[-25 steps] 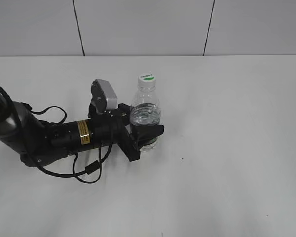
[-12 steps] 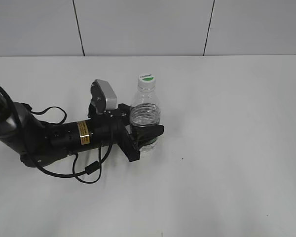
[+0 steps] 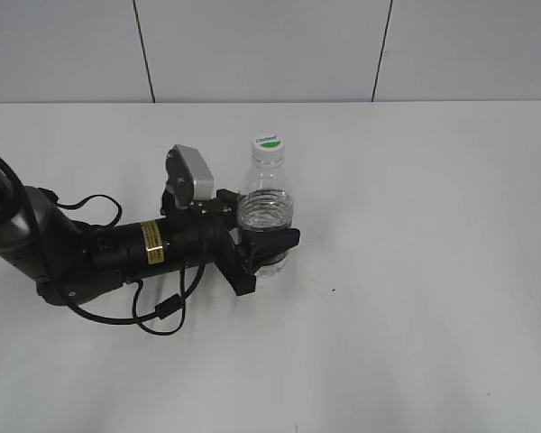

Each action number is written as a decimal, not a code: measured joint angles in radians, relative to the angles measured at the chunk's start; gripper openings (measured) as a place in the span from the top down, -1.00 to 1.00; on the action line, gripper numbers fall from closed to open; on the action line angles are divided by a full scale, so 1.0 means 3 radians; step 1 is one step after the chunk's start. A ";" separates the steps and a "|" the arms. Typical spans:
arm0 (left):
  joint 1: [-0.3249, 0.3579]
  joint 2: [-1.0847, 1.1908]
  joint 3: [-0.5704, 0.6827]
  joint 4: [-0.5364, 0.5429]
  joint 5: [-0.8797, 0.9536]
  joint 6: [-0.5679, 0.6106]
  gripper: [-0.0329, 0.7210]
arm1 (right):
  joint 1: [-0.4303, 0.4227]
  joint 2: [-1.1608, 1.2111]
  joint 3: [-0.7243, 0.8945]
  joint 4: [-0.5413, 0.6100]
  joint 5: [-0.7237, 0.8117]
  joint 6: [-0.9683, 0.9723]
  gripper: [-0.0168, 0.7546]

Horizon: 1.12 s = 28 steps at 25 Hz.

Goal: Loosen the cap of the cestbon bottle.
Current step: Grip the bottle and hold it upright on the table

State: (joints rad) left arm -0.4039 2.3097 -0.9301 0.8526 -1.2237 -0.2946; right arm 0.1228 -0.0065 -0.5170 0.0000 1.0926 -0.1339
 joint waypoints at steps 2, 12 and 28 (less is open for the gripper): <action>0.0000 0.0000 0.0000 0.0000 0.0000 0.0000 -0.15 | 0.0000 0.0000 0.0000 0.0000 0.0000 -0.0007 -0.38; 0.0000 0.0000 0.0000 0.0000 0.0000 0.0000 -0.15 | 0.0000 0.1268 -0.0627 0.0733 0.0023 -0.0617 -0.39; 0.0000 0.0000 0.0000 0.0003 -0.0003 0.0000 -0.15 | 0.0000 0.4020 -0.2453 0.1293 0.0347 -0.0790 -0.55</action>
State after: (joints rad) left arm -0.4039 2.3097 -0.9301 0.8536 -1.2245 -0.2946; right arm 0.1228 1.1995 -1.2530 0.3879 1.1967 -0.3709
